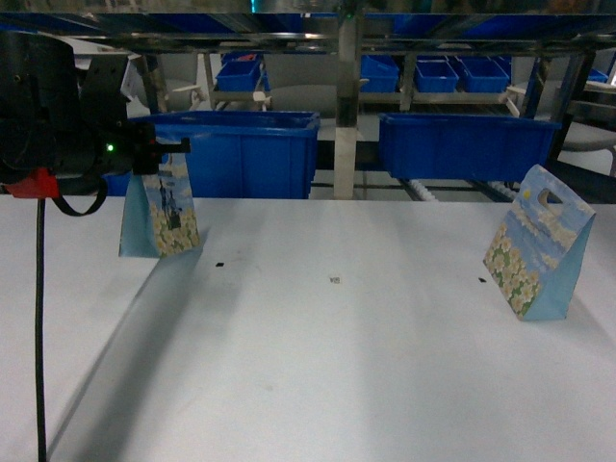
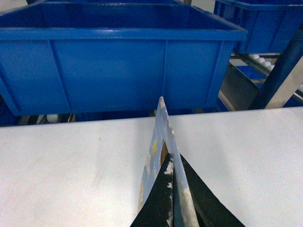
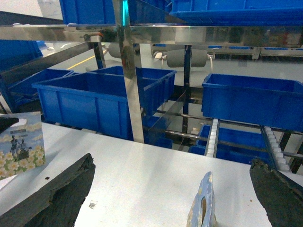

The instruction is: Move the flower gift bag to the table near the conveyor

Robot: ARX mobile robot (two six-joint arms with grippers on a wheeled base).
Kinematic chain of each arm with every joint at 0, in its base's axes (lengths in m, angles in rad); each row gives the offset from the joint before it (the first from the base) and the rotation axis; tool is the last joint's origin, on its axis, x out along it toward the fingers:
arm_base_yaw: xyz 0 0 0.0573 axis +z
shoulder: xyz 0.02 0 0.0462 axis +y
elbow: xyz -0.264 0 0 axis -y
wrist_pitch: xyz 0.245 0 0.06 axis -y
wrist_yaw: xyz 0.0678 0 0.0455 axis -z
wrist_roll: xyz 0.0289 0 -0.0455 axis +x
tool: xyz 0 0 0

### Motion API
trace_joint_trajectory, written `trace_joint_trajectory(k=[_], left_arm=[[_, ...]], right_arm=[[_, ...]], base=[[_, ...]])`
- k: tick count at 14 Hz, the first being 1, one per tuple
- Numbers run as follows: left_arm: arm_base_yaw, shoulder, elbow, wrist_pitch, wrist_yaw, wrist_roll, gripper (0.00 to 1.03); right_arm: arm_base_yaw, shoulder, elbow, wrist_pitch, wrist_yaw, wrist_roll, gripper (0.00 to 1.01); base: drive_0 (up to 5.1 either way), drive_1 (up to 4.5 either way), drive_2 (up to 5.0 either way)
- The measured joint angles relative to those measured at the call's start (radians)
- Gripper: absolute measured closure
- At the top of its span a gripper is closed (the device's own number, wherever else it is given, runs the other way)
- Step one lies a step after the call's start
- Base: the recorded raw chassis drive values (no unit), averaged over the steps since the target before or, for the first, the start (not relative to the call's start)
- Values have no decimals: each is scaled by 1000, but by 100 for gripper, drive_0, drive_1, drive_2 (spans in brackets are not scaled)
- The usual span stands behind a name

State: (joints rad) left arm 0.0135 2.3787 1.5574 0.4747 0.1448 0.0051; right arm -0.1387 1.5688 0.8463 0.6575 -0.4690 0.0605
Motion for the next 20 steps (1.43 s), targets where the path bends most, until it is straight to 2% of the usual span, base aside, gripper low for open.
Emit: trace_joint_trajectory(k=[4, 5, 8, 11, 12, 14, 15, 16, 18, 20], left_arm=[[-33, 24, 23, -18, -31, -21, 101], [-38, 24, 25, -21, -35, -26, 95], [-44, 28, 23, -23, -40, -27, 64], [-42, -69, -71, -63, -91, -32, 32], [-42, -116, -95, -81, -105, -32, 25], [-41, -171, -110, -105, -97, -36, 17], [-37, -272, -128, -113, -83, -40, 5], [-35, -385, -150, -121, -56, -64, 5], [-35, -544, -195, -101, -27, -78, 5], [-31, -517, -196, -114, -28, -78, 5]], right_arm=[[0, 0, 0, 0, 0, 0, 3], [0, 0, 0, 0, 0, 0, 3], [0, 0, 0, 0, 0, 0, 3], [0, 0, 0, 0, 0, 0, 3], [0, 0, 0, 0, 0, 0, 3], [0, 0, 0, 0, 0, 0, 3], [0, 0, 0, 0, 0, 0, 3], [0, 0, 0, 0, 0, 0, 3], [0, 0, 0, 0, -1, 0, 3], [0, 0, 0, 0, 0, 0, 3]], base=[[0, 0, 0], [0, 0, 0], [0, 0, 0], [0, 0, 0], [0, 0, 0], [0, 0, 0], [0, 0, 0], [0, 0, 0], [0, 0, 0], [0, 0, 0]])
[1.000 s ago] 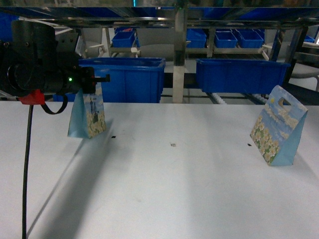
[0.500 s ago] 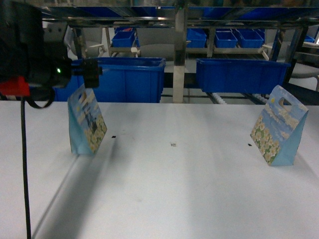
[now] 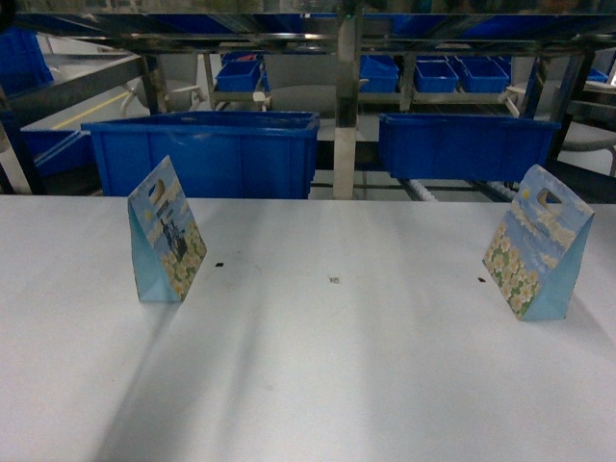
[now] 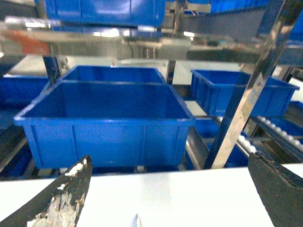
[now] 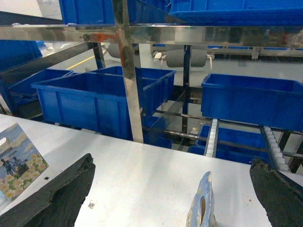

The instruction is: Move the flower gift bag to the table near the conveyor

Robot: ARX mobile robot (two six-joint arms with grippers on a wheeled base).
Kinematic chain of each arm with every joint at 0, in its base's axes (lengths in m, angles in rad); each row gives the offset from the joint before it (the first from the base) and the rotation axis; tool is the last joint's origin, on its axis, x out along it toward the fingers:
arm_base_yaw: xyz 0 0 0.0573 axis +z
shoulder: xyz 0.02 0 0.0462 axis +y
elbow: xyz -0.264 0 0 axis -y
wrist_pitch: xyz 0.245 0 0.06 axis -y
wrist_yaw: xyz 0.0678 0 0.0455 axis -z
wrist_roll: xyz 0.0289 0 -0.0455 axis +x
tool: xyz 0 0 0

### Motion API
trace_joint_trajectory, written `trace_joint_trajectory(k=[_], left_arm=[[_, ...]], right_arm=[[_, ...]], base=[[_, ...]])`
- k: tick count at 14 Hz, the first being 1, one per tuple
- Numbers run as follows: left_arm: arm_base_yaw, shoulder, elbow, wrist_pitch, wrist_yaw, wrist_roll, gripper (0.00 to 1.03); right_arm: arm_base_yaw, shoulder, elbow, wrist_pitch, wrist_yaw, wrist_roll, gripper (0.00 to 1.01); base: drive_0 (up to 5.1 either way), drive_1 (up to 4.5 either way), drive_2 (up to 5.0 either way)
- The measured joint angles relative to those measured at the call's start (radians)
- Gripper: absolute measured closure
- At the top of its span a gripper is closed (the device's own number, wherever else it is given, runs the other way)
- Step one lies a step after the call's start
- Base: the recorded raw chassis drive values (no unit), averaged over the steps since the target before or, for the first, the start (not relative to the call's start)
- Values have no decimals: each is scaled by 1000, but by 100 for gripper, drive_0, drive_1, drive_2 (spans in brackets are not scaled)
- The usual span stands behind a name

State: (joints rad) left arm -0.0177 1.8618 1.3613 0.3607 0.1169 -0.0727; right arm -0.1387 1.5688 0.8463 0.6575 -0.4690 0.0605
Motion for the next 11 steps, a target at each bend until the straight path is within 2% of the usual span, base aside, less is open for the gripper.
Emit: trace_joint_trajectory(k=[1, 2, 3, 4, 7, 8, 9, 11], left_arm=[[3, 15, -28, 40, -18, 6, 7], [8, -20, -158, 229, -99, 35, 21], [15, -114, -320, 345, -114, 49, 36], [23, -206, -449, 433, -119, 54, 50], [16, -370, -779, 541, -117, 55, 92], [17, -422, -866, 561, -117, 57, 101], [18, -485, -928, 584, -119, 57, 101], [18, -585, -1039, 592, -117, 58, 101]], right_arm=[[0, 0, 0, 0, 0, 0, 3], [18, -2, -25, 78, 102, -13, 9], [37, -58, -124, 146, 282, -34, 24], [50, -127, -232, 182, 366, -46, 39], [75, -271, -451, 235, 402, -54, 81], [82, -320, -509, 242, 413, -54, 96], [129, -373, -558, 244, 459, -58, 99], [144, -465, -637, 228, 464, -58, 99]], base=[[0, 0, 0], [0, 0, 0], [0, 0, 0], [0, 0, 0], [0, 0, 0], [0, 0, 0], [0, 0, 0], [0, 0, 0]])
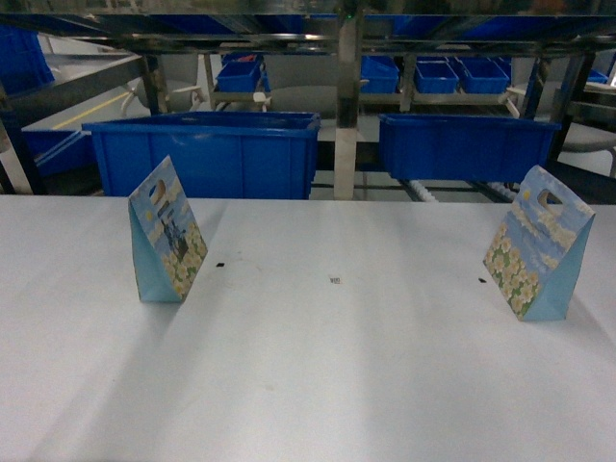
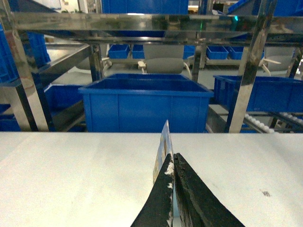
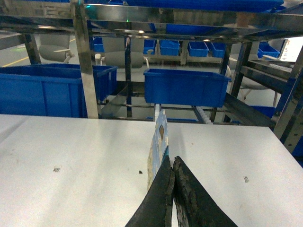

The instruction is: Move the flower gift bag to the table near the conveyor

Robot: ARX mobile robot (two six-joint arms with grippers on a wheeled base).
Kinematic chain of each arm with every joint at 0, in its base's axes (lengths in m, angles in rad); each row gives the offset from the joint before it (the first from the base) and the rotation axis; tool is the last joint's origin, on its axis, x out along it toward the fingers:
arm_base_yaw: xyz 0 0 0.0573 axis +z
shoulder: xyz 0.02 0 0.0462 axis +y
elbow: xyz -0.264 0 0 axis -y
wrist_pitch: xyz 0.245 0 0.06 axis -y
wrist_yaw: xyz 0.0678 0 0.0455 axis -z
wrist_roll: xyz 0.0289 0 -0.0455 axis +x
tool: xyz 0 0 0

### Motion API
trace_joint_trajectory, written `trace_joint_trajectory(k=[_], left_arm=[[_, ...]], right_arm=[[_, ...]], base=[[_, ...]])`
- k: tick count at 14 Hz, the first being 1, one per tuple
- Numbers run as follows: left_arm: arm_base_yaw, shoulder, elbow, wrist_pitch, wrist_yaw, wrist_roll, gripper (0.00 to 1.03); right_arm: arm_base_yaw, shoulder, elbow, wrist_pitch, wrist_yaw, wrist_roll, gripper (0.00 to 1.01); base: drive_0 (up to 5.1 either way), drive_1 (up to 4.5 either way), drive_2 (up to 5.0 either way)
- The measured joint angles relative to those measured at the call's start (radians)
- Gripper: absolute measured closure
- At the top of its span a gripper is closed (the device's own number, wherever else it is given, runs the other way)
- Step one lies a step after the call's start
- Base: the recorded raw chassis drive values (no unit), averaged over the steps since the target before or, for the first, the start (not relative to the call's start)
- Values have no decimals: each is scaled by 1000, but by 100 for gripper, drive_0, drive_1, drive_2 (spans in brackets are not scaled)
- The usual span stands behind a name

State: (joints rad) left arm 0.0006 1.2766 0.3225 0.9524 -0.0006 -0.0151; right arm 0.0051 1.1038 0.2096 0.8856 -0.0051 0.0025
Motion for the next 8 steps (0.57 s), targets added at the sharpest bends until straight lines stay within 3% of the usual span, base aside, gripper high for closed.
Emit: trace_joint_trajectory(k=[7, 8], left_arm=[[-1, -344, -262, -67, 0, 0, 101], [0, -381, -293, -131, 0, 0, 101]], right_arm=[[0, -332, -195, -170, 2, 0, 99], [0, -406, -195, -205, 2, 0, 99]], base=[[0, 0, 0], [0, 0, 0]])
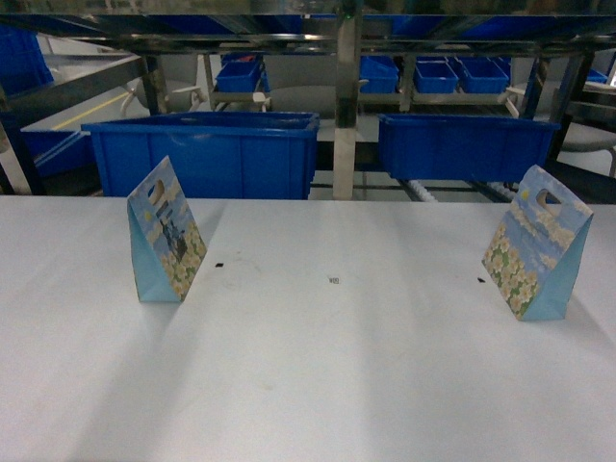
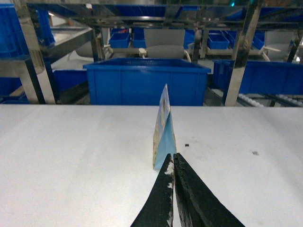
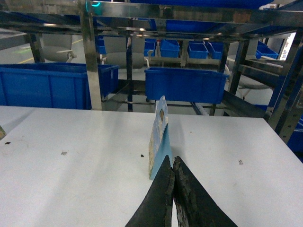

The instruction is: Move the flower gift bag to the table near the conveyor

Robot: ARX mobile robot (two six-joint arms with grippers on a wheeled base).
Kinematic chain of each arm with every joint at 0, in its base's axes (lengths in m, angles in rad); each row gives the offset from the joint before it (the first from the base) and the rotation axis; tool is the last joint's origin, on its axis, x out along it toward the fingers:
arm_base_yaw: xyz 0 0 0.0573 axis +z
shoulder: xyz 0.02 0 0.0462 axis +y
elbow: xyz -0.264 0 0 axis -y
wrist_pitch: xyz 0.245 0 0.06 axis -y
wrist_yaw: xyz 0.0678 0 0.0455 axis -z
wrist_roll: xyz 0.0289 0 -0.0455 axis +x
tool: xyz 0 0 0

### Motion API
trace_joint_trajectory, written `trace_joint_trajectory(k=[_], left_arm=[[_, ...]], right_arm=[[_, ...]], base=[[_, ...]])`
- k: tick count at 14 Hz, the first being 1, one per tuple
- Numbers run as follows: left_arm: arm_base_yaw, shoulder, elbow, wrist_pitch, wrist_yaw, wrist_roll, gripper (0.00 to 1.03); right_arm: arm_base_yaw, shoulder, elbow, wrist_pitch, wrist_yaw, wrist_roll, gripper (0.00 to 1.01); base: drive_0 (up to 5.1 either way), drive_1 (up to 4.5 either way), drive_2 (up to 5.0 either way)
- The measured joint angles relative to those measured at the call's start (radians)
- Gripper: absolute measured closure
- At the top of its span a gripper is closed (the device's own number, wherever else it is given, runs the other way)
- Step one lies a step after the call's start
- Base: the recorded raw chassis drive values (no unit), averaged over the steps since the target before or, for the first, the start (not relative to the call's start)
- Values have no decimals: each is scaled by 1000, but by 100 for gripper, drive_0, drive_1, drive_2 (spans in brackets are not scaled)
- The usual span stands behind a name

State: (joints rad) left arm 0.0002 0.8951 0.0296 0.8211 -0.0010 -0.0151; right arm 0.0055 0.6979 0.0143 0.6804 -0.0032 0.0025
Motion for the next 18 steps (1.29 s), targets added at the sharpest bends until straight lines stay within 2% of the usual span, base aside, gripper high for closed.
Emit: trace_joint_trajectory(k=[5, 12, 18], left_arm=[[0, -292, -13, -234, 0, 0, 101], [0, -526, -14, -453, 0, 0, 101], [0, -663, -14, -588, 0, 0, 101]], right_arm=[[0, -240, -1, -224, 0, 0, 99], [0, -422, -1, -401, 0, 0, 99], [0, -523, -1, -505, 0, 0, 99]], base=[[0, 0, 0], [0, 0, 0], [0, 0, 0]])
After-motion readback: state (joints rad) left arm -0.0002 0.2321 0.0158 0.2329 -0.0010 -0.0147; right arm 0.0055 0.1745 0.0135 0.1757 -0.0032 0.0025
